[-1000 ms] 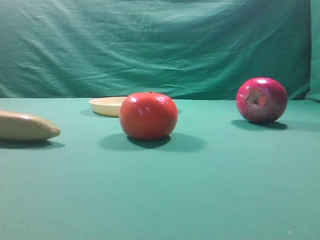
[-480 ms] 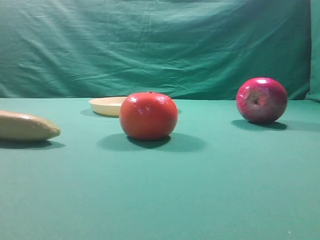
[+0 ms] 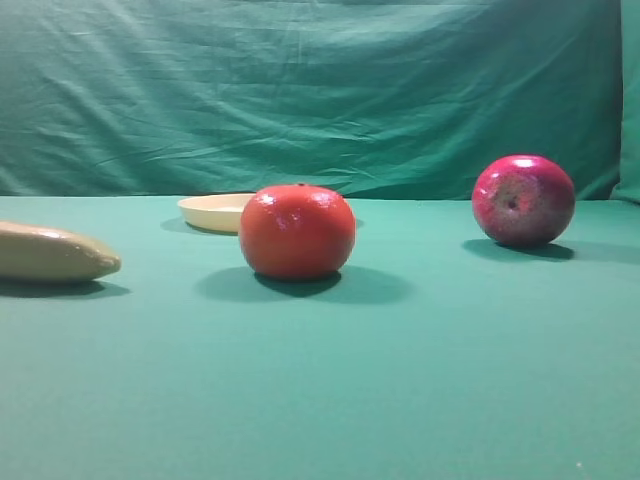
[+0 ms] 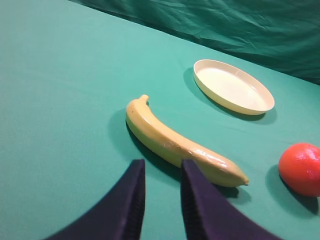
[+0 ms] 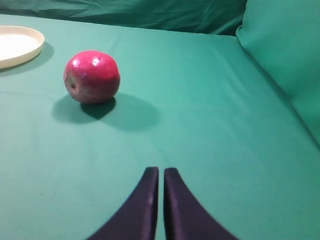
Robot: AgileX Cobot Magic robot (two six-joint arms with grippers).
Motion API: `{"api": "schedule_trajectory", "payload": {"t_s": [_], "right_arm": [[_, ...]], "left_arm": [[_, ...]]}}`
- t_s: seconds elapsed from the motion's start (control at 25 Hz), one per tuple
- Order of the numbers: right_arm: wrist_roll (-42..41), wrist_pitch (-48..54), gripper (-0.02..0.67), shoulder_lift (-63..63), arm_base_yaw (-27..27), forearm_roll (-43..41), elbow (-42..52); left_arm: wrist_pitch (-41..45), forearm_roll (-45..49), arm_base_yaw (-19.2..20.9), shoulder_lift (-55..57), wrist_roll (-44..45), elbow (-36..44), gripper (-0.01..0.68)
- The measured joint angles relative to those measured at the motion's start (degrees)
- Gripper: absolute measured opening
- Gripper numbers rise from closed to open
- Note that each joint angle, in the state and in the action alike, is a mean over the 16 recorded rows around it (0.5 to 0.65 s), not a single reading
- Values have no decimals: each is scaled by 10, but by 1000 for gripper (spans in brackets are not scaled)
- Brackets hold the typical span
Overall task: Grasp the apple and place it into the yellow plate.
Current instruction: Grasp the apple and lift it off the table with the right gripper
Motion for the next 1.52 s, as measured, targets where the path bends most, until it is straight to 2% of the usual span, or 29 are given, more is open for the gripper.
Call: {"api": "schedule_trajectory", "payload": {"t_s": [0.52,0.8,1.12,1.52], "right_arm": [[10,-105,0,3,0,170,-21],[-6,-86,0,56,0,203,-94],[-55,-29,0,215,0,204,-225],[-133,117,0,476,0,201,-405]], "left_arm": [[0,0,0,0,0,0,157],[0,0,0,0,0,0,157],[0,0,0,0,0,0,157],[0,0,0,0,0,0,157]]}}
